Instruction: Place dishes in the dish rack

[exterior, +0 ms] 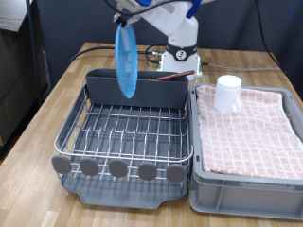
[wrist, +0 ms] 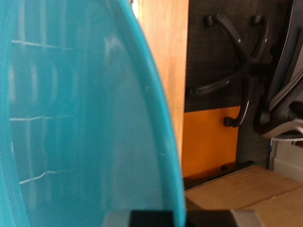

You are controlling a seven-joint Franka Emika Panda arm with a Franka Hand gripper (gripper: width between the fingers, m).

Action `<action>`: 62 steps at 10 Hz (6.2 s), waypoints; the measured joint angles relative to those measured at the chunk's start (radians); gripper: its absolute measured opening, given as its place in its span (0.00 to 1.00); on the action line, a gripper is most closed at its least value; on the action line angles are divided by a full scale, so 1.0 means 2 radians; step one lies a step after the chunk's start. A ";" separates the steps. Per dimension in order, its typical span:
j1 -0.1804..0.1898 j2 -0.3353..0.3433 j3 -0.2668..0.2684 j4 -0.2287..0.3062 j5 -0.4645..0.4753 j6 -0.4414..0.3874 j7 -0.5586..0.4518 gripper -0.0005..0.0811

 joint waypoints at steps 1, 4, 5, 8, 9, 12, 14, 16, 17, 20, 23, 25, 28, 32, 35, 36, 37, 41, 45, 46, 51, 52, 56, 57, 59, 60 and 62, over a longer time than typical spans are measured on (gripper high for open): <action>-0.004 0.000 -0.011 -0.003 0.001 0.008 -0.014 0.03; -0.005 0.001 -0.013 -0.003 0.001 0.011 -0.022 0.03; -0.005 0.003 -0.015 -0.002 -0.001 0.018 -0.031 0.03; -0.007 0.018 -0.031 -0.001 -0.011 0.057 -0.048 0.03; -0.009 0.027 -0.037 -0.001 -0.024 0.066 -0.048 0.03; -0.013 0.052 -0.052 -0.001 -0.044 0.095 -0.048 0.03; -0.013 0.066 -0.063 -0.001 -0.047 0.124 -0.048 0.03; -0.015 0.082 -0.073 -0.004 -0.047 0.152 -0.049 0.03; -0.016 0.089 -0.078 -0.008 -0.047 0.165 -0.049 0.03; -0.020 0.112 -0.088 -0.016 -0.047 0.199 -0.049 0.03; -0.023 0.129 -0.094 -0.024 -0.047 0.222 -0.046 0.03; -0.024 0.137 -0.097 -0.029 -0.046 0.234 -0.045 0.03; -0.024 0.144 -0.099 -0.037 -0.045 0.248 -0.042 0.03; -0.026 0.151 -0.100 -0.041 -0.040 0.260 -0.040 0.03; -0.028 0.159 -0.102 -0.043 -0.032 0.269 -0.040 0.03; -0.029 0.160 -0.102 -0.043 -0.029 0.270 -0.040 0.13; -0.031 0.161 -0.102 -0.043 -0.023 0.271 -0.040 0.13; -0.038 0.160 -0.099 -0.042 0.047 0.283 -0.090 0.53; -0.039 0.134 -0.095 -0.032 0.150 0.259 -0.169 0.98; -0.039 0.121 -0.093 -0.025 0.183 0.238 -0.198 0.98; -0.033 0.053 -0.084 0.027 0.213 0.106 -0.243 0.99; -0.033 0.047 -0.081 0.032 0.214 0.088 -0.243 0.99; -0.021 0.045 -0.064 0.033 0.233 0.047 -0.251 0.99; -0.014 0.039 -0.053 0.032 0.238 0.035 -0.251 0.99; -0.003 0.025 -0.032 0.027 0.240 0.015 -0.236 0.99; 0.001 0.018 -0.020 0.022 0.242 0.004 -0.217 0.99; 0.005 -0.001 -0.002 0.005 0.242 -0.001 -0.167 0.99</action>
